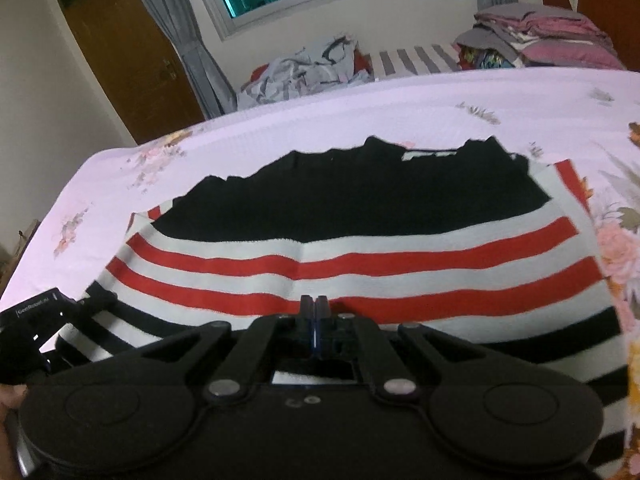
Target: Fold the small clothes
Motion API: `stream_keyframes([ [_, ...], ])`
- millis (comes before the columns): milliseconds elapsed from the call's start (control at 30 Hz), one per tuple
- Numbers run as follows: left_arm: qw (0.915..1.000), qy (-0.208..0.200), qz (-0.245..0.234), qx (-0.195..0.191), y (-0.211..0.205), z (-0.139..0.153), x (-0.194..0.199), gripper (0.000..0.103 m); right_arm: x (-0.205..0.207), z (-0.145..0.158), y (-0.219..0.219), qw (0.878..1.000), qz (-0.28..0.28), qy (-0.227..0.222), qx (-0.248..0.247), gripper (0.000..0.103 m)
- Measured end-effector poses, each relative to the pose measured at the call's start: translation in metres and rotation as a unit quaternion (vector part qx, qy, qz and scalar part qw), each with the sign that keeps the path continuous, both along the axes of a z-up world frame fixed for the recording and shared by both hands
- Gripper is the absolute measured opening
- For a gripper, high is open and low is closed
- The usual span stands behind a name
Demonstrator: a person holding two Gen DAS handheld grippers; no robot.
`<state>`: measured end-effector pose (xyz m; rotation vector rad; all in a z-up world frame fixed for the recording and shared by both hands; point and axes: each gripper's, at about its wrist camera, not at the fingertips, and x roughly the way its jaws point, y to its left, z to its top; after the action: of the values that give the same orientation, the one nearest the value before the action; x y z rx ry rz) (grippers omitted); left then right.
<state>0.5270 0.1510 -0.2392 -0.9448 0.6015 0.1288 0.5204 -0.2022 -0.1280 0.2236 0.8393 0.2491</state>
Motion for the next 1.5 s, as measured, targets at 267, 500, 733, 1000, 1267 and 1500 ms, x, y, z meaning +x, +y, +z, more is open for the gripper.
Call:
stream_keyframes([
  [267, 0.9997, 0.012, -0.016, -0.017, 0.007, 0.005, 0.004, 0.027, 0.015, -0.019, 0.009, 1.0, -0.008, 0.015, -0.014, 0.0],
  [500, 0.9997, -0.004, -0.001, -0.026, -0.001, 0.011, 0.0, 0.027, 0.017, -0.019, 0.005, 1.0, -0.006, 0.022, -0.008, 0.0],
  [733, 0.9946, -0.063, -0.061, 0.055, -0.049, 0.077, -0.004, 0.027, 0.023, -0.013, -0.013, 0.999, 0.008, 0.025, 0.026, 0.0],
  [1000, 0.9674, -0.082, -0.179, 0.159, -0.161, 0.148, 0.014, 0.026, -0.005, 0.026, -0.138, 0.988, -0.095, -0.036, 0.117, 0.007],
  [1267, 0.9076, 0.056, -0.348, 0.229, -0.304, 0.09, 0.042, 0.027, -0.043, 0.038, -0.237, 0.975, -0.143, -0.029, 0.165, 0.017],
  [1500, 0.909, -0.015, -0.338, 0.243, -0.293, 0.141, 0.014, 0.046, -0.046, 0.036, -0.247, 0.97, -0.121, -0.015, 0.211, 0.051],
])
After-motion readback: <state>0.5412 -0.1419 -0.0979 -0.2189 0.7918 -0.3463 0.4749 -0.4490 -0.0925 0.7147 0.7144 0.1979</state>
